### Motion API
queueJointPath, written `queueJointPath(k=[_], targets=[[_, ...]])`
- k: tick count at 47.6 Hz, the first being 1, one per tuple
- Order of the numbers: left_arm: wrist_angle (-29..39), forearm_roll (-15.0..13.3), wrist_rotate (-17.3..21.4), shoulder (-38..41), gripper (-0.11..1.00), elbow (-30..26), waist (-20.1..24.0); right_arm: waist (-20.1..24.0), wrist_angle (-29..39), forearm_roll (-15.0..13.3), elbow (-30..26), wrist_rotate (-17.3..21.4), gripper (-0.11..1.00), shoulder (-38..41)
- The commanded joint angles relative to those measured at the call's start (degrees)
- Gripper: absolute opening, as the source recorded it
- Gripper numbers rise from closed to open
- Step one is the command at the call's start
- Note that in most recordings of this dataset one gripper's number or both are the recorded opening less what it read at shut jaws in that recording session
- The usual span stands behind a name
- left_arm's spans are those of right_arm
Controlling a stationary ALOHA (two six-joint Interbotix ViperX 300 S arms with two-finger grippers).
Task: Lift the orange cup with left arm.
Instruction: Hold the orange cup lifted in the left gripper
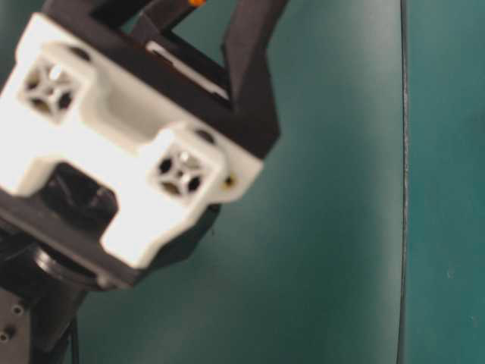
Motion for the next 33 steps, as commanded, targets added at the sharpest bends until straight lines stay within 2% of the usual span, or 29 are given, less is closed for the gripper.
queueJointPath(k=[1, 33], targets=[[-0.6, 0.2, 0.1, -2.4, 0.64, -0.9, 0.2, 0.1, -0.2, -0.1, -1.8, 0.0, 0.00, 0.2], [-0.6, 0.2, 0.2, -2.4, 0.64, -0.9, 0.2, 0.1, 0.9, -0.1, -1.8, 0.2, 0.00, 0.3]])
